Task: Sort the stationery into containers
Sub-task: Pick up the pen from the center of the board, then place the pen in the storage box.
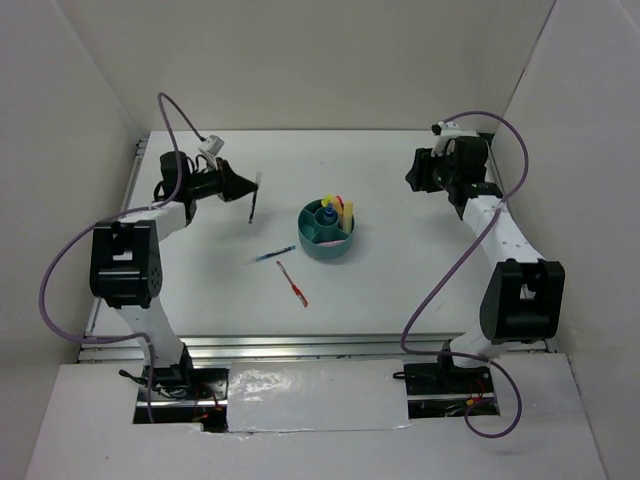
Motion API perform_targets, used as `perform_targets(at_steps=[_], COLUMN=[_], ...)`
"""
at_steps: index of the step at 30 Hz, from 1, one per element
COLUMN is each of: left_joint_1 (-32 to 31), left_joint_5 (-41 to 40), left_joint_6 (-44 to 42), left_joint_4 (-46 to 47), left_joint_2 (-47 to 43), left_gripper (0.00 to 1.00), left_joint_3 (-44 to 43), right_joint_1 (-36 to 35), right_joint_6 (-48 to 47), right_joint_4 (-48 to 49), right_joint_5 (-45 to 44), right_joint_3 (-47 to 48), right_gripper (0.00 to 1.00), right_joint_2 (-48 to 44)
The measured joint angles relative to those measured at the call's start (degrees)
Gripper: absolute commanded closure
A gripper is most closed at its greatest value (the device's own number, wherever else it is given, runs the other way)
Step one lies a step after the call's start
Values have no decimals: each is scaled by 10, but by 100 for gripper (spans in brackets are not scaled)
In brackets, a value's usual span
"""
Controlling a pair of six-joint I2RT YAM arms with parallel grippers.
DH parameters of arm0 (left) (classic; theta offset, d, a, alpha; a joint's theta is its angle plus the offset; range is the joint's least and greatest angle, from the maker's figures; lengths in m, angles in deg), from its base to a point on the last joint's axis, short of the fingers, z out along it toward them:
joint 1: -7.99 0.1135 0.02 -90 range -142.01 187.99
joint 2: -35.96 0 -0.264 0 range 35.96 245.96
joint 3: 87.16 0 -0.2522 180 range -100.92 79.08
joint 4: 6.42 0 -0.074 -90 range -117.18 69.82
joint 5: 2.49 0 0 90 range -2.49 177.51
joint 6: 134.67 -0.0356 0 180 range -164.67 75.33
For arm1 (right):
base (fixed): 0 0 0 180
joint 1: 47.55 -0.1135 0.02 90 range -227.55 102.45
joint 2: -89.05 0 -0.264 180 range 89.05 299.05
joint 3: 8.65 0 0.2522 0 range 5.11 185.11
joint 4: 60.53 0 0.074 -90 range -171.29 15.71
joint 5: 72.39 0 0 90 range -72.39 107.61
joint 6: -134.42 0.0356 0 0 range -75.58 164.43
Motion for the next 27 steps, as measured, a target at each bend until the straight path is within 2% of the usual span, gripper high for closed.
perform_targets(at_steps=[1, 4, 8, 16, 27], left_joint_1=[-2, -15, -50, -120, -159], left_joint_5=[-3, -30, -83, -169, -199], left_joint_6=[75, 219, 309, 368, 380], left_joint_4=[87, 246, 349, 461, 478], left_joint_2=[-5, -13, -38, -64, -55], left_gripper=[100, 100, 100, 100, 100], left_joint_3=[19, 55, 86, 101, 132], right_joint_1=[0, 0, 0, 0, 0], right_joint_6=[0, 0, 0, 0, 0], right_joint_4=[0, 0, -5, -29, -30], right_joint_5=[-1, -2, -5, -8, -12], right_joint_3=[0, 0, 0, 15, 16], right_gripper=[44, 44, 44, 44, 43], right_joint_2=[-2, -5, -5, -5, -9])
